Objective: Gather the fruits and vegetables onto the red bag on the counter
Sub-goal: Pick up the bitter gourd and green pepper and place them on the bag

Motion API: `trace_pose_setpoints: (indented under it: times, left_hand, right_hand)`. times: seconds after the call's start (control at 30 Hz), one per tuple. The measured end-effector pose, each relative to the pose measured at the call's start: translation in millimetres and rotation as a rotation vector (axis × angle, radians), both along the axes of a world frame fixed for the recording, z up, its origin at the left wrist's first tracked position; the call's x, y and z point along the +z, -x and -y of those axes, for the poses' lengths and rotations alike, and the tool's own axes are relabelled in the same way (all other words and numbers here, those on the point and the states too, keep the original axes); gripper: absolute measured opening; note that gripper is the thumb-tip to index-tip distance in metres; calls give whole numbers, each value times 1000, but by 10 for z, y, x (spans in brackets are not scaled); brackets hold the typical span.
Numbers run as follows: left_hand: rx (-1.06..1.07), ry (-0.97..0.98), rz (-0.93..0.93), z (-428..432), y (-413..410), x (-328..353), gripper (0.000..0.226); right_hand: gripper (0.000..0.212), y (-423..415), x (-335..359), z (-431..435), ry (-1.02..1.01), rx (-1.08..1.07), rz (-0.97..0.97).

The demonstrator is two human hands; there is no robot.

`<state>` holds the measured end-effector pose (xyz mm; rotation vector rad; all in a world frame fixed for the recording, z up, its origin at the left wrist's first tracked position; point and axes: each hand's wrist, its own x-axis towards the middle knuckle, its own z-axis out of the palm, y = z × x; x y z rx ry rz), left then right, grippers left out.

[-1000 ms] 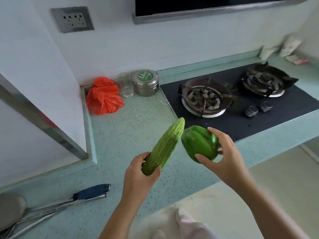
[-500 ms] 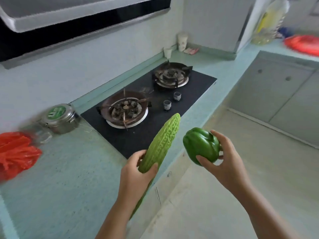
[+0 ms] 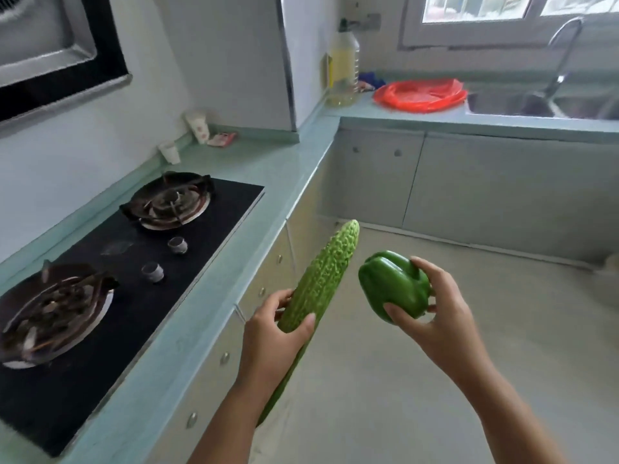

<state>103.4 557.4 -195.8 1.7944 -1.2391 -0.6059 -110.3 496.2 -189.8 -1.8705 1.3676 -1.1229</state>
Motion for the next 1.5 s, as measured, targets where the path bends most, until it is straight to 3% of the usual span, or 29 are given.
trace_pose_setpoints:
  times: [0.27,0.53,1.1,1.5]
  left_hand:
    - [-179,-15,2,816,817,-10,38]
    - [-291,-38,-16,1690,1067,-204,41]
    - [-329,-57,-106,4526,496,-320,37]
    - [-387,-49,-115,6310,1198,-339,37]
  right_hand:
    - [69,895,-92,373,-39,-199,7]
    - [69,1168,-258,913,-102,-310,-12]
    - [69,631,-208,3571,-129,-352,-47]
    - [70,1334,-306,5292,-123,-418,6]
